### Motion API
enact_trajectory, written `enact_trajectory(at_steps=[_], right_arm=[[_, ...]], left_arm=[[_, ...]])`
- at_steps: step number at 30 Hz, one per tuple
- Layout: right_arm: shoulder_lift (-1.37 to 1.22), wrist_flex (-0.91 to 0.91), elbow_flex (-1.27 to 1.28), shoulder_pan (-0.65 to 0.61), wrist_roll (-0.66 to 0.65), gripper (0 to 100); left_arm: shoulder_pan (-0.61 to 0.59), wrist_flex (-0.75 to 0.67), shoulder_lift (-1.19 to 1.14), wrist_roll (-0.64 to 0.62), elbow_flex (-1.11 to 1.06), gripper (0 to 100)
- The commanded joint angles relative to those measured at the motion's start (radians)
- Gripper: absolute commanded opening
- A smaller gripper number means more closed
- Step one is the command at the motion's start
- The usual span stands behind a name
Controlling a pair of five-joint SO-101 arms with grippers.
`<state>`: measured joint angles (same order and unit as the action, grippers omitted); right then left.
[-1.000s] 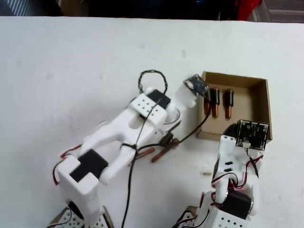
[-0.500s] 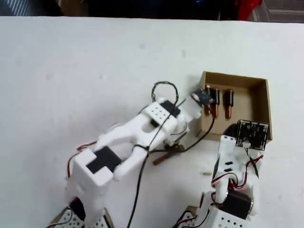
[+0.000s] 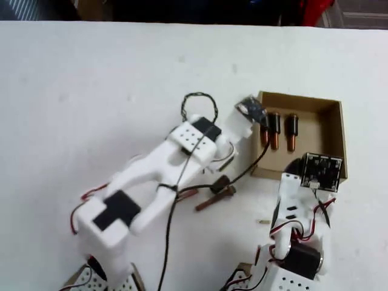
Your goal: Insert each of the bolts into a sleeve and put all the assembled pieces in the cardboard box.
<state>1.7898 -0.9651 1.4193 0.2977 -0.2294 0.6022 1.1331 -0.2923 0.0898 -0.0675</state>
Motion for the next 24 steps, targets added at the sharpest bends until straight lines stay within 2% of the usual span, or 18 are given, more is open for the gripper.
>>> enact_trajectory(at_steps=[1, 8, 15, 24], right_arm=[[0.012, 0.030, -0.008, 0.007, -0.009, 1.7], [0.012, 0.030, -0.008, 0.013, -0.011, 1.7], [0.012, 0.030, -0.008, 0.015, -0.011, 1.7], [0.013, 0.033, -0.009, 0.047, -0.011, 1.7]], left_arm=[[-0.001, 0.121, 0.166, 0.000, 0.017, 9], [0.010, 0.242, 0.249, 0.000, 0.014, 8], [0.041, 0.192, 0.259, 0.000, -0.072, 8], [0.041, 0.199, 0.259, 0.000, -0.077, 8]])
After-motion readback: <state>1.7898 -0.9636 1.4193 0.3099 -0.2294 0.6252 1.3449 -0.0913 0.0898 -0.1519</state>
